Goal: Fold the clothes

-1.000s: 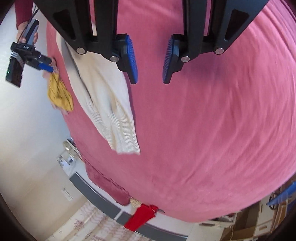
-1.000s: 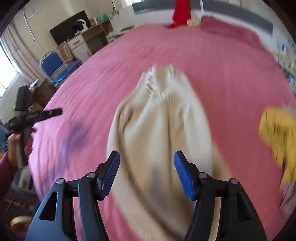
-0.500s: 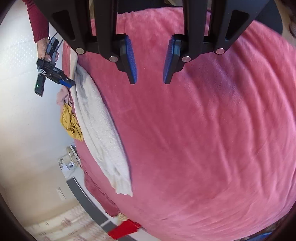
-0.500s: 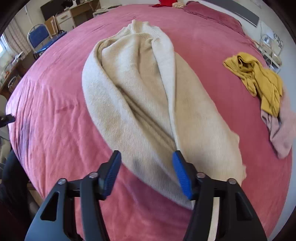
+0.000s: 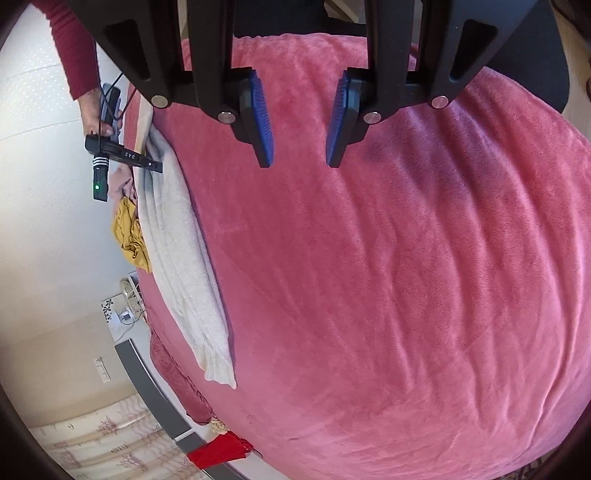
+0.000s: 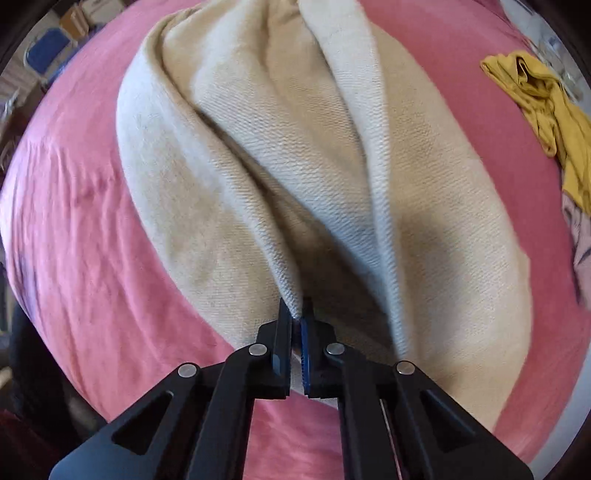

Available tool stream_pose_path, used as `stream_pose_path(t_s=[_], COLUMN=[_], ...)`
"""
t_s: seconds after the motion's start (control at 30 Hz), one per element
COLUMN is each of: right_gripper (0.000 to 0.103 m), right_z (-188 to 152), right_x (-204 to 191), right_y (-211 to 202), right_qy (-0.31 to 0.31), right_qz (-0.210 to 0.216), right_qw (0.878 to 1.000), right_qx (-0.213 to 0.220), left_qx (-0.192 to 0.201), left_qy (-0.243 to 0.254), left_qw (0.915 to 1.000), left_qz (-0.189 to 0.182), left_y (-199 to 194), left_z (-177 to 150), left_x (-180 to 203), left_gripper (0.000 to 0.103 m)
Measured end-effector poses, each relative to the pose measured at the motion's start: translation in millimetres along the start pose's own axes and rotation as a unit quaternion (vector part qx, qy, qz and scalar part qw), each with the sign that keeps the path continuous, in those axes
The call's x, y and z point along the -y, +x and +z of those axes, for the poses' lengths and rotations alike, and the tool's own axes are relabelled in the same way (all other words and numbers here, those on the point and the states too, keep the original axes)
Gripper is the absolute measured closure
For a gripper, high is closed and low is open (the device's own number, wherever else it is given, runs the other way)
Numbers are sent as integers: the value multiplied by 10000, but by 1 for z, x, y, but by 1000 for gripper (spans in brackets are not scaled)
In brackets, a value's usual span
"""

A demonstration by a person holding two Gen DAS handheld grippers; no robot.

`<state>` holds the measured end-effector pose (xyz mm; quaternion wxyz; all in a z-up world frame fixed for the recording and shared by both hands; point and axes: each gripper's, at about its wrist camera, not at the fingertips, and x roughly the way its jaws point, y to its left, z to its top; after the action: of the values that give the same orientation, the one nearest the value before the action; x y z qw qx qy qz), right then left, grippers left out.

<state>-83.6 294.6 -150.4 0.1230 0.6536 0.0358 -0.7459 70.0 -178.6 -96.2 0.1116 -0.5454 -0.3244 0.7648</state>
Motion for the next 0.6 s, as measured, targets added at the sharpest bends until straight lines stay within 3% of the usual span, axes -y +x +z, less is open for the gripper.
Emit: stream_pose_path(t_s=[0.1,0.23,0.4,0.53,0.6], right_gripper=[100,100,100,100,100], right_z=[-10,-23,-14,-3,21], right_x=[-18,-63,-165,-245,-289], right_y=[-7,-12,-13,-17,-32], right_qy=[247,295,-106,-443,-583], right_qz=[1007,2658,3615,4339,4626], right_qw=[9943,9625,9300,8960,8802], right_qx=[256,464,649,835,885], left_qx=[6,43,325,876,1234], left_qy=[63,134,145,141,110], left_qw=[10000,9997,9987,9951,9912], left_qz=[-76,-186,-355,-429,-461], left_y=[2,-1,-30,-83,-115], left_z=[-1,-1,3,12,17], left_x=[5,8,1,-11,-22], left_gripper=[74,74,74,74,74])
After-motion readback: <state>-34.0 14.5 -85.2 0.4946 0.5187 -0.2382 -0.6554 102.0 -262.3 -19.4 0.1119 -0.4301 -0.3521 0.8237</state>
